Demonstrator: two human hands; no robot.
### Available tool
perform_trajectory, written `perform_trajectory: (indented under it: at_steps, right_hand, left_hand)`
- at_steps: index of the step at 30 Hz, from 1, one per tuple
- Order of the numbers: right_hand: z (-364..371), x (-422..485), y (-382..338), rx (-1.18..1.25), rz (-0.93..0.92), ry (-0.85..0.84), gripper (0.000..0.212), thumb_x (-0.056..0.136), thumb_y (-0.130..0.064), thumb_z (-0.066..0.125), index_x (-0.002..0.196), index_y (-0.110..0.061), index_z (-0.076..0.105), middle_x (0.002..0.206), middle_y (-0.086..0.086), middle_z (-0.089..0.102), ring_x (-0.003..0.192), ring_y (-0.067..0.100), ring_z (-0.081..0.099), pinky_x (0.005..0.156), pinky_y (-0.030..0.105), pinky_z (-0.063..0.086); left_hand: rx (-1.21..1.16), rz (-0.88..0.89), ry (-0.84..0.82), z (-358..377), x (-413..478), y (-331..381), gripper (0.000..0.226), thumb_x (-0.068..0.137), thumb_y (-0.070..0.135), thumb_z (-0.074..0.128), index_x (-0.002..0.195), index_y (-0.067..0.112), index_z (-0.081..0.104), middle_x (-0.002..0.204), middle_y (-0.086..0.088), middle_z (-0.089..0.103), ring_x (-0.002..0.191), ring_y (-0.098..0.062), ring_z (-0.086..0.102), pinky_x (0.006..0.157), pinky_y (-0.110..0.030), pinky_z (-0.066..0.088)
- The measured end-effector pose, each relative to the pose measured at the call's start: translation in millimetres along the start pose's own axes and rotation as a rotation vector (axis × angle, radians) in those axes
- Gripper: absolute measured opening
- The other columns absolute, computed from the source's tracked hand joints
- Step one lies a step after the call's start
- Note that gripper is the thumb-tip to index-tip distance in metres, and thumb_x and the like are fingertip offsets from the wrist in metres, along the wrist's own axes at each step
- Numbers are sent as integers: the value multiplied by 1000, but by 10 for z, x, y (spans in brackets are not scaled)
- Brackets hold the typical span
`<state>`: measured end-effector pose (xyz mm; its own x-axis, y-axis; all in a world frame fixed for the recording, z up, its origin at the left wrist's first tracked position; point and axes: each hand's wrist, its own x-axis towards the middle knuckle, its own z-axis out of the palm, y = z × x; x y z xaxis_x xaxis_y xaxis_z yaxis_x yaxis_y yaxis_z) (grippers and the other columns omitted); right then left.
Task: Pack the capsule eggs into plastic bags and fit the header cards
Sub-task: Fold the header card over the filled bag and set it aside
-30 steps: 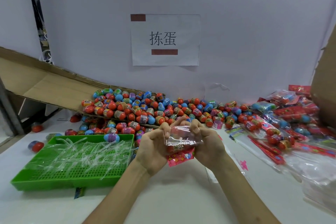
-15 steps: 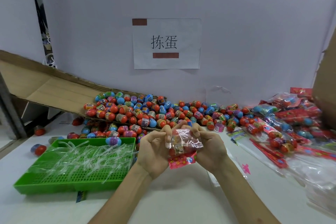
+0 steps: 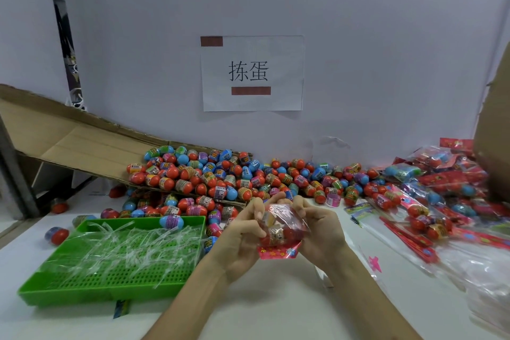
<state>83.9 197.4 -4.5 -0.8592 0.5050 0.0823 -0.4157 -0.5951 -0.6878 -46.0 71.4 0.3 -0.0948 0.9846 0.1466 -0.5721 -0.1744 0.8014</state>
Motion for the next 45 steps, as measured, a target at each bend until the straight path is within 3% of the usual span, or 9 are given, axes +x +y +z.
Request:
perform_trajectory:
  at_steps: [5, 10, 17, 21, 29, 33, 38, 42, 45]
  right_hand:
    - [29, -35, -48, -156, 23, -8, 34, 96, -39, 52, 79, -9, 49, 98, 15, 59, 92, 31, 60, 73, 41, 54]
    - [86, -33, -18, -406, 21, 57, 63, 62, -16, 85, 117, -8, 53, 113, 21, 66, 100, 32, 69, 72, 37, 61]
    - [103, -65, -46, -318, 18, 12, 36, 70, -16, 80, 97, -12, 57, 115, 17, 68, 103, 30, 69, 77, 36, 59]
    - [115, -58, -56, -237, 23, -1, 31, 73, -13, 77, 104, -9, 71, 120, 20, 67, 109, 34, 65, 88, 41, 55]
    - [51, -58, -70, -185, 14, -27, 50, 87, -8, 58, 138, -9, 62, 141, 20, 60, 124, 35, 62, 98, 42, 53]
    - [64, -63, -92, -234, 6, -131, 56, 89, -12, 62, 144, -11, 55, 146, 20, 55, 128, 36, 57, 102, 43, 51]
    - [110, -16, -16, -206, -62, 31, 47, 96, -3, 48, 138, -18, 63, 141, 14, 61, 127, 34, 61, 97, 42, 56]
    - [177, 53, 245, -939, -370, 474, 41, 107, -9, 44, 142, -28, 57, 144, 0, 56, 124, 12, 60, 100, 36, 55]
    - [157, 22, 320, -1396, -720, 412, 48, 105, -14, 51, 150, -30, 48, 150, -18, 48, 141, -1, 38, 118, 27, 35]
  left_hand:
    - [-74, -7, 14, -11, 29, -18, 31, 66, -10, 52, 79, 18, 56, 149, -12, 58, 135, -38, 56, 87, -46, 57]
    - [-179, -3, 49, -23, 48, -31, 30, 67, -11, 53, 78, 14, 65, 146, -19, 59, 130, -43, 60, 93, -54, 57]
    - [-228, 25, 46, -39, 70, -22, 32, 70, -11, 53, 83, 14, 68, 146, -18, 60, 125, -42, 63, 89, -51, 59]
    - [-263, 26, 74, -34, 69, -16, 50, 71, -13, 46, 114, 11, 56, 147, -19, 59, 127, -44, 62, 96, -53, 57]
    - [-241, -1, 49, -29, 59, 15, 23, 96, 13, 64, 116, 14, 52, 147, -15, 60, 130, -37, 62, 97, -51, 57]
    - [-205, 10, 201, -69, 72, -31, 35, 77, -10, 71, 93, 17, 56, 114, -17, 77, 98, -37, 76, 71, -46, 64]
    - [-217, 22, 191, -86, 100, -23, 52, 64, -8, 86, 106, 12, 61, 129, -20, 71, 111, -41, 72, 79, -46, 63]
    - [-198, 67, 294, -53, 141, -30, 27, 83, -8, 61, 100, 10, 52, 131, -24, 68, 110, -42, 72, 78, -45, 64]
    - [-168, 111, 344, -57, 146, 3, 18, 90, -5, 57, 90, 11, 51, 132, -27, 66, 112, -42, 71, 85, -50, 62]
